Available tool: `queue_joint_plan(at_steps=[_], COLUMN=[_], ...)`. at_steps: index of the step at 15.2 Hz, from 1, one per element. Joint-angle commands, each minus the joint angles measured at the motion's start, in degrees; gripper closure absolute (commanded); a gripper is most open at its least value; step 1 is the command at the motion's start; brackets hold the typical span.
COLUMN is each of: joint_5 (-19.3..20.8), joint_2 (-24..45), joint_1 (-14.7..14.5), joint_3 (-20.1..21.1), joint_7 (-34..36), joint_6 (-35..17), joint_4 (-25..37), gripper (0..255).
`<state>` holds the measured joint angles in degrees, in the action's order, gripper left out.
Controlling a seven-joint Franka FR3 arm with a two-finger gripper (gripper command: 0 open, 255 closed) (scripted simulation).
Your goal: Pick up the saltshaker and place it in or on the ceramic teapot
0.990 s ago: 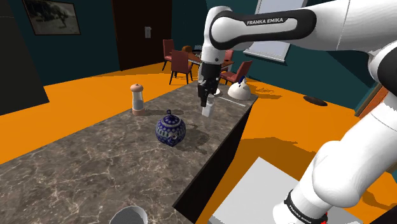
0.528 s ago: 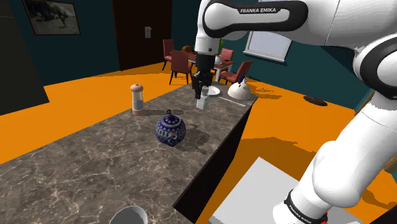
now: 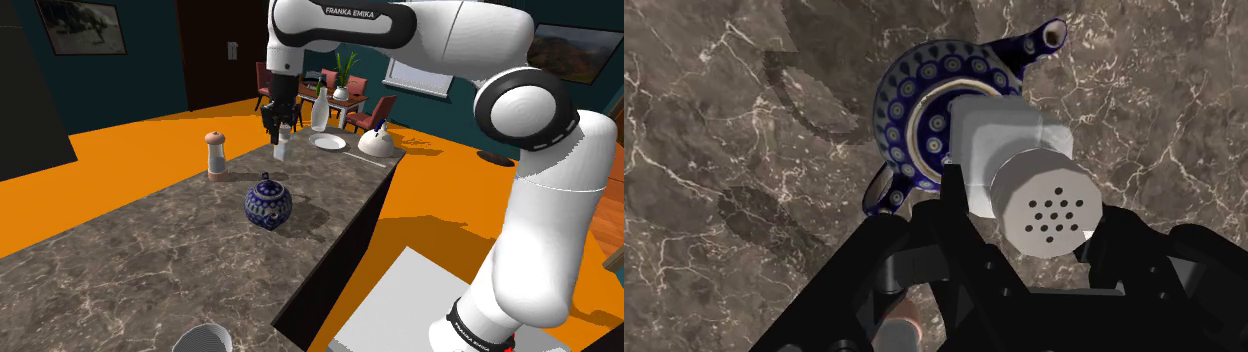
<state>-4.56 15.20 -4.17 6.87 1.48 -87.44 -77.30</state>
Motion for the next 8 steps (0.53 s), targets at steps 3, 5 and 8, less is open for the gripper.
queue_joint_plan(at_steps=[3,5,8], joint_5=[0.9,0.9,0.8], joint_2=[8.4,7.8,7.1], joint_1=[-1.5,-1.4,-1.3], joint_3=[0.4,0.4,0.3], joint_7=[1.8,1.6,1.4], joint_6=[3.5,1.7,-1.0], joint_4=[12.1,9.6,6.2], gripper=[255,255,255])
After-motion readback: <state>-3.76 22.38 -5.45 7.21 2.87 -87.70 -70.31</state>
